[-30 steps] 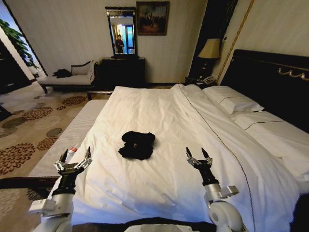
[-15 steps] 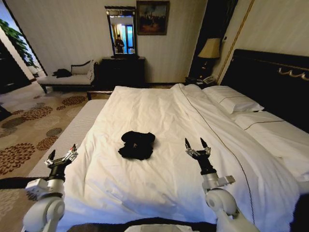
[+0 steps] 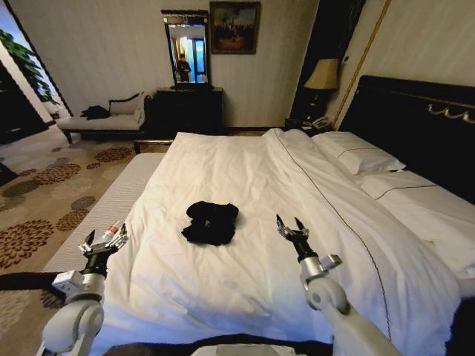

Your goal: Fold the clothes on the bed.

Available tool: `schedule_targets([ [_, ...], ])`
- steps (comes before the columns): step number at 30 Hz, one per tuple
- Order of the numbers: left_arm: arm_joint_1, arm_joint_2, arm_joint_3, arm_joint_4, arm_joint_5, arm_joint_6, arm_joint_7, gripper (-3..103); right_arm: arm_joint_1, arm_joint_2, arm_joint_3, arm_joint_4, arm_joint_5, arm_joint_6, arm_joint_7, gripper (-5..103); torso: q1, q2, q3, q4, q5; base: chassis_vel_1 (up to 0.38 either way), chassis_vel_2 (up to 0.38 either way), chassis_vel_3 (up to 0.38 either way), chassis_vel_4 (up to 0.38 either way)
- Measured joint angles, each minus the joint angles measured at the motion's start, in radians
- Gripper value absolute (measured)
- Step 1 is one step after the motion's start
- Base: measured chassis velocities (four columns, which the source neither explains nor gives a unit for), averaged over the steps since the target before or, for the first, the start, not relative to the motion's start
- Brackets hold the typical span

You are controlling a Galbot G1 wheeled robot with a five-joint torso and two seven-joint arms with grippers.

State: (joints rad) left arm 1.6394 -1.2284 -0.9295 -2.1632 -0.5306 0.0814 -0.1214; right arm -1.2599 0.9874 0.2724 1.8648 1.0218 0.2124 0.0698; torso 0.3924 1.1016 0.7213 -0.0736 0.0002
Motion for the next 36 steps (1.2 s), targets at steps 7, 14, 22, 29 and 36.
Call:
schedule_targets([
  [7,0.004,0.006,-0.019,0.015,0.012,0.004,-0.003,100,0.226,-0.018,-0.126,-0.115,0.205,-0.072,0.022,100,0.0,0.0,0.0,0.0004,-0.0002,0.0,0.0,0.0,0.0],
  [14,0.014,-0.009,-0.021,0.034,0.031,0.002,-0.008,100,0.436,0.048,-0.21,-0.268,0.434,-0.282,0.188,100,0.0,0.0,0.0,0.0003,-0.0003,0.0,0.0,0.0,0.0],
  [22,0.032,-0.028,-0.02,0.01,0.047,0.003,-0.011,100,0.529,0.135,-0.234,-0.331,0.508,-0.374,0.273,100,0.0,0.0,0.0,0.0002,-0.0003,0.0,0.0,0.0,0.0],
  [29,0.043,-0.064,-0.012,-0.017,0.058,0.008,-0.016,100,0.555,0.195,-0.266,-0.375,0.503,-0.405,0.301,100,0.0,0.0,0.0,0.0002,-0.0001,0.0,0.0,0.0,0.0],
  [36,0.061,-0.105,-0.009,-0.041,0.075,0.007,-0.019,100,0.561,0.258,-0.293,-0.417,0.462,-0.418,0.32,100,0.0,0.0,0.0,0.0002,-0.0002,0.0,0.0,0.0,0.0],
])
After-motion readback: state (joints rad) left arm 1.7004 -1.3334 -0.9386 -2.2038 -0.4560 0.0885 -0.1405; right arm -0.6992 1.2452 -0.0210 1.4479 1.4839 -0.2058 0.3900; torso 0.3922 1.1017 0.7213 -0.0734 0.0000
